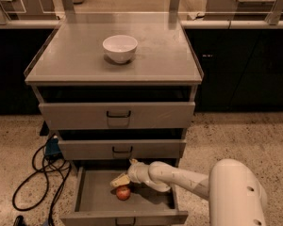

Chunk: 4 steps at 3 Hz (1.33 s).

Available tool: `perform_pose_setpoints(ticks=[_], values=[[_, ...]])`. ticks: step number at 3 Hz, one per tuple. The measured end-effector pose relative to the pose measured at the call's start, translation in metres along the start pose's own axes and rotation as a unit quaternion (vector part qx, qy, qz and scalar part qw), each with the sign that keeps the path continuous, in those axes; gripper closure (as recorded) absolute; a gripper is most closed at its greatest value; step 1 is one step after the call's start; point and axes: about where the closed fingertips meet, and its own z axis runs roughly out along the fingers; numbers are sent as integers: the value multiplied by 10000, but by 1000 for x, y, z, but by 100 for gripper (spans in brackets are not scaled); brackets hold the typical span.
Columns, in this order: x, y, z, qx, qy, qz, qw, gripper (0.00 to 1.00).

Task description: Pick apple from bottom drawer and place on counter

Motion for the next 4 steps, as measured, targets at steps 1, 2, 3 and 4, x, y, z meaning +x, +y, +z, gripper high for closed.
perform_pose_setpoints(ticks=[1, 2, 3, 4], values=[[3, 2, 0, 0, -1, 0, 10000, 0], [12, 14, 19, -244, -371, -7, 9990, 0], [51, 23, 34, -481, -469, 313, 9972, 0], [52, 23, 31, -454, -307, 317, 9980, 0]])
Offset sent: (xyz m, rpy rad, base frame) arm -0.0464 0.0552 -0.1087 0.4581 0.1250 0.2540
